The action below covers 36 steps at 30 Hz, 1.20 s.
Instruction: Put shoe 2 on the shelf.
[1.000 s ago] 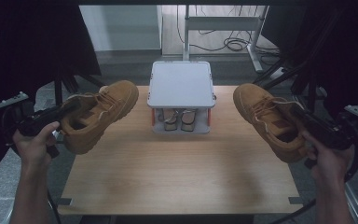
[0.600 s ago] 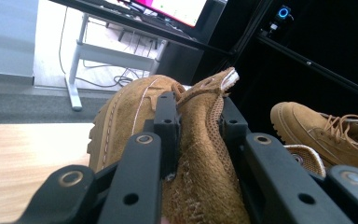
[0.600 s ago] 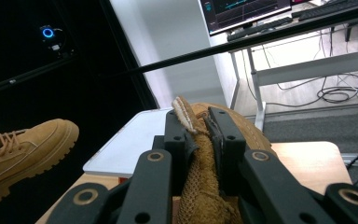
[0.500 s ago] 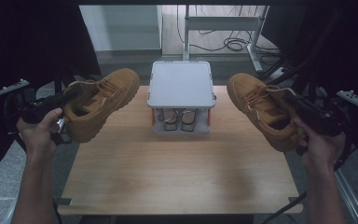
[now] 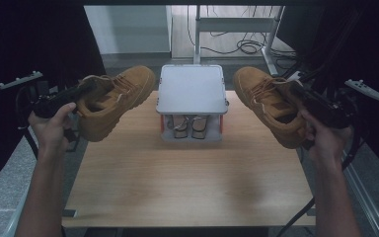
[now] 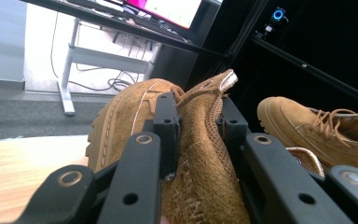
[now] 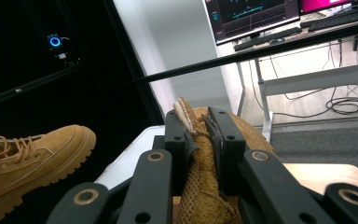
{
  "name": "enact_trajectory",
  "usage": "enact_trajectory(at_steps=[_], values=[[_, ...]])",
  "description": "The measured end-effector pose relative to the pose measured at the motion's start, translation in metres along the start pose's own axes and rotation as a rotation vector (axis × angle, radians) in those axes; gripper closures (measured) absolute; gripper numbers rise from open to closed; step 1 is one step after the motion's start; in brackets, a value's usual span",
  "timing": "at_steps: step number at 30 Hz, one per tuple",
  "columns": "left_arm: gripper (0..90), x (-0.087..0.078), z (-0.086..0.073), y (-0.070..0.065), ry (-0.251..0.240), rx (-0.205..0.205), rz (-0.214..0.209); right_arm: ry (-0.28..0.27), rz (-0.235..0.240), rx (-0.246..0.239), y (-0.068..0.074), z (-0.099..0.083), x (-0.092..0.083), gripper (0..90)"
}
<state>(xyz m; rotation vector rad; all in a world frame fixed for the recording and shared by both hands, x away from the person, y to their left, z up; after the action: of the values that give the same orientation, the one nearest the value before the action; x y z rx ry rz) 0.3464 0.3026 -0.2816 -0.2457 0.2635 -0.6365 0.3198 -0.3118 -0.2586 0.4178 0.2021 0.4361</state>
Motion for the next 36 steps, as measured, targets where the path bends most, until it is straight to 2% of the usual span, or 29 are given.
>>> enact_trajectory(at_steps=[5, 12, 26, 36], values=[[74.5, 0.012, 0.005, -0.003, -0.009, -0.016, -0.011, -0.018, 0.009, 0.018, 0.004, 0.004, 0.011, 78.6], [74.5, 0.029, 0.010, -0.009, -0.006, -0.010, -0.020, -0.025, 0.017, 0.045, 0.009, 0.006, 0.024, 78.6], [74.4, 0.060, 0.014, -0.017, 0.008, -0.008, -0.031, -0.030, 0.006, 0.059, 0.015, 0.003, 0.048, 78.6], [74.4, 0.078, 0.016, -0.019, 0.014, -0.012, -0.008, -0.029, 0.018, 0.071, 0.022, 0.001, 0.061, 78.6]])
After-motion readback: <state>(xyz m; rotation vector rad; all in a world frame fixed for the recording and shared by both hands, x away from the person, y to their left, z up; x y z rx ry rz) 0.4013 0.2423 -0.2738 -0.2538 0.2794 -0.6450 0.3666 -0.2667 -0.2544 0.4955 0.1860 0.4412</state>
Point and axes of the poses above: each handheld gripper's, and its own axes: x roughly forward along the jaws, z roughly out of its top, y roughly to its left, the point moved 1 cm from there along x, roughly forward along the jaws, and after that the axes turned 7 degrees about x, right-handed, at the moved point
